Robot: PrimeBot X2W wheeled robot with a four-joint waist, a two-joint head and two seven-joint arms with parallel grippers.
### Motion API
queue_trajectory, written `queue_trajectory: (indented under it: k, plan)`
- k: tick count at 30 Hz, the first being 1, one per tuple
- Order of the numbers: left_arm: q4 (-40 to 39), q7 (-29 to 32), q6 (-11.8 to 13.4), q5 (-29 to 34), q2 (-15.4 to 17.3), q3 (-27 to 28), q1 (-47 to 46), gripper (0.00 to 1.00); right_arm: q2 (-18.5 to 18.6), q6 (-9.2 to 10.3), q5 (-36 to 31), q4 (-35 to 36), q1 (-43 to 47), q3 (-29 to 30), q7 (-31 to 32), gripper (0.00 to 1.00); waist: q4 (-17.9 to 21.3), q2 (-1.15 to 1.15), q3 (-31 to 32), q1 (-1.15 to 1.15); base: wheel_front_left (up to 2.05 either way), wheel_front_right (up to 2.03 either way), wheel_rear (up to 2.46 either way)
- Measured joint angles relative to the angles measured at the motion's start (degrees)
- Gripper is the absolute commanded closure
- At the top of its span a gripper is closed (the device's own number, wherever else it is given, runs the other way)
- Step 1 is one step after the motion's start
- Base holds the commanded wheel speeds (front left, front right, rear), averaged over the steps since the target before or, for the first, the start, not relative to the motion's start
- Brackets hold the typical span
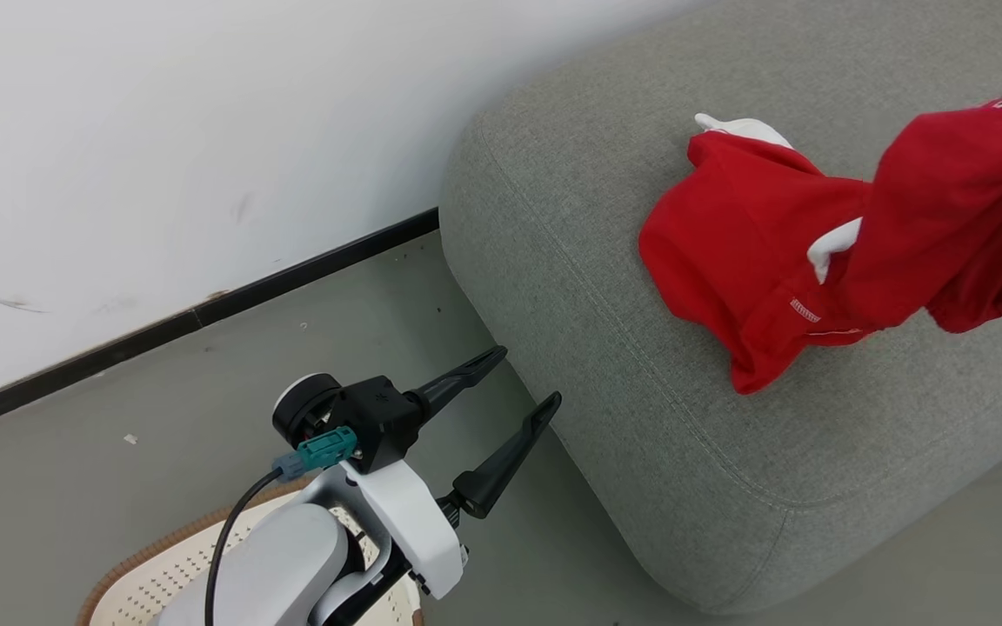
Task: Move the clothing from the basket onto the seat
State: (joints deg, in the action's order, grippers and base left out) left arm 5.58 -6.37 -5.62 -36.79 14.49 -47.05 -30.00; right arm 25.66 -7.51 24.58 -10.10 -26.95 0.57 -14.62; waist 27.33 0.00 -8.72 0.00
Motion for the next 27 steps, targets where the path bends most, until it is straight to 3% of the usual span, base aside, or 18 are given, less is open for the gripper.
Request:
queue_trajectory:
  k: [23,27]
  plan:
    - [-4.5,2.9,1.3,0.0,1.7,0.1,0.0,0.00,10.8,0.00,3.2,-15.0,-10.9,2.7,1.1,1.00,-3.3,0.00,-5.4,0.00,0.00,0.00,0.00]
    - [-5.5,3.8,1.5,0.0,2.2,0.1,0.0,0.00,11.4,0.00,3.1,-16.7,-12.2,2.9,1.1,1.00,-4.2,0.00,-6.8,0.00,0.00,0.00,0.00]
